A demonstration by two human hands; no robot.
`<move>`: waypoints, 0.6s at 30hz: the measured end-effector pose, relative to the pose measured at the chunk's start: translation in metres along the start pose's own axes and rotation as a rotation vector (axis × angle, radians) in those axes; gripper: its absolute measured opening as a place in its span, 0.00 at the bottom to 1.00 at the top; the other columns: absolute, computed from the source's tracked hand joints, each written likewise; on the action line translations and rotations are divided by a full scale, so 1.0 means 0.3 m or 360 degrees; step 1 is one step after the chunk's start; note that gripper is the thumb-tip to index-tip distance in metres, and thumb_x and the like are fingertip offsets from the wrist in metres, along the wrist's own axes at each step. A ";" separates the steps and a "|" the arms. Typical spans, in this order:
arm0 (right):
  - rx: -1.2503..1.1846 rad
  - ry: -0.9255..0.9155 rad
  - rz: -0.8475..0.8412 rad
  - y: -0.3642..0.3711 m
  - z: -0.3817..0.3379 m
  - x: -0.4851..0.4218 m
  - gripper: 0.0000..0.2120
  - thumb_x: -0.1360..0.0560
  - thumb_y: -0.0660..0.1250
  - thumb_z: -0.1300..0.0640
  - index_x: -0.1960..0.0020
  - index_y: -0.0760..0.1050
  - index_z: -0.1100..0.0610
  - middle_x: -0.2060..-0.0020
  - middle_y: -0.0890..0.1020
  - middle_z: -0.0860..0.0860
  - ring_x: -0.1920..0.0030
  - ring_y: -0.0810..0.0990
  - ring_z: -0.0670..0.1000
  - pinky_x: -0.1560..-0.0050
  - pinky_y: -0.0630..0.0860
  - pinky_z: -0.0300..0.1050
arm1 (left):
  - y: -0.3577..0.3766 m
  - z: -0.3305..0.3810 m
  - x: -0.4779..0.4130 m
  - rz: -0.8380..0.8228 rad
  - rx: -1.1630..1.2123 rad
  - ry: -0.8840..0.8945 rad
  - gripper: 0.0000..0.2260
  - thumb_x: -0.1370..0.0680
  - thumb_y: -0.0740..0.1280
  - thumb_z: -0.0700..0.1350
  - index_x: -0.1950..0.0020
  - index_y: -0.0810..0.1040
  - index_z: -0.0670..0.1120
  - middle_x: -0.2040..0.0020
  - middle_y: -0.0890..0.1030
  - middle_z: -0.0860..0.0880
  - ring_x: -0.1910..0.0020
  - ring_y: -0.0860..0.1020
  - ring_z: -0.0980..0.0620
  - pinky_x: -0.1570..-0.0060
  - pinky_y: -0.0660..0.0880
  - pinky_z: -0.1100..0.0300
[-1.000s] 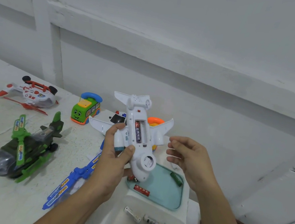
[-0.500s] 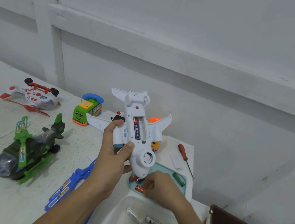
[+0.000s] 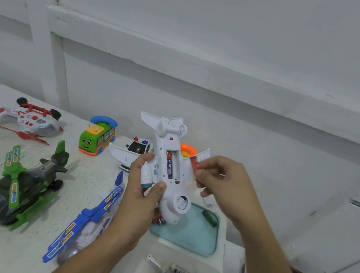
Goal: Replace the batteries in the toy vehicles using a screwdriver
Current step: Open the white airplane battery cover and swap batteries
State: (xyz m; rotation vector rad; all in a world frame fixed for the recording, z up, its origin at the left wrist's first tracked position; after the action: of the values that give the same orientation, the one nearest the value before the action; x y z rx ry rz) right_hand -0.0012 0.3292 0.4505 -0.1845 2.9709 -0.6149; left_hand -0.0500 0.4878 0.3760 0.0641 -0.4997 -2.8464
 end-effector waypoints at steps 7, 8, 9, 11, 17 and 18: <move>0.0455 -0.0118 0.0236 0.080 -0.039 0.013 0.04 0.28 0.69 0.61 0.59 0.77 0.52 0.69 0.81 0.48 0.69 0.78 0.44 0.70 0.70 0.33 | 0.051 0.025 0.028 -0.0081 -0.0051 0.0021 0.23 0.19 0.59 0.32 0.34 0.66 0.59 0.53 0.84 0.59 0.63 0.82 0.56 0.54 0.77 0.38; 0.0475 -0.0146 0.0270 0.086 -0.045 0.016 0.04 0.27 0.69 0.60 0.59 0.77 0.52 0.69 0.81 0.49 0.69 0.78 0.44 0.69 0.70 0.34 | 0.052 0.028 0.029 -0.0086 -0.0051 0.0019 0.23 0.19 0.59 0.32 0.34 0.66 0.59 0.53 0.84 0.59 0.63 0.82 0.56 0.54 0.77 0.38; 0.0491 -0.0172 0.0302 0.093 -0.050 0.019 0.04 0.27 0.69 0.60 0.59 0.78 0.52 0.67 0.82 0.49 0.67 0.78 0.46 0.66 0.71 0.36 | 0.051 0.029 0.030 -0.0087 -0.0050 0.0016 0.23 0.19 0.59 0.32 0.35 0.66 0.59 0.53 0.84 0.60 0.63 0.82 0.55 0.54 0.77 0.37; 0.0547 -0.0237 0.0361 0.101 -0.057 0.024 0.02 0.26 0.69 0.59 0.57 0.80 0.53 0.63 0.81 0.51 0.63 0.78 0.49 0.60 0.74 0.42 | 0.047 0.029 0.027 -0.0085 -0.0024 0.0000 0.23 0.19 0.59 0.33 0.37 0.67 0.61 0.53 0.84 0.60 0.62 0.83 0.55 0.54 0.78 0.39; 0.0657 -0.0487 0.0338 0.129 -0.069 0.045 0.10 0.22 0.66 0.59 0.44 0.83 0.55 0.56 0.77 0.51 0.55 0.77 0.49 0.53 0.73 0.37 | 0.026 0.023 0.010 -0.0018 0.0106 -0.0028 0.23 0.19 0.60 0.32 0.38 0.69 0.61 0.49 0.84 0.56 0.60 0.84 0.54 0.67 0.81 0.55; 0.0640 -0.0522 0.0323 0.133 -0.069 0.045 0.11 0.22 0.66 0.60 0.43 0.83 0.56 0.56 0.76 0.51 0.55 0.77 0.49 0.53 0.73 0.35 | 0.025 0.022 0.006 -0.0017 0.0120 -0.0031 0.23 0.19 0.60 0.32 0.38 0.69 0.61 0.49 0.84 0.55 0.60 0.84 0.53 0.67 0.81 0.54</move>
State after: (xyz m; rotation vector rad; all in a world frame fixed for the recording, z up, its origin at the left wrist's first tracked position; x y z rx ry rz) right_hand -0.0211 0.3716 0.4525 0.0460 2.4540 -1.0213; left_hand -0.0506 0.4827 0.3846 0.0533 -0.6128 -2.8403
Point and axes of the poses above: each hand's wrist, its own x-axis away from the middle knuckle, its own y-axis out of the palm, z = x × y, the point moved 8 cm from there along -x, towards the middle knuckle
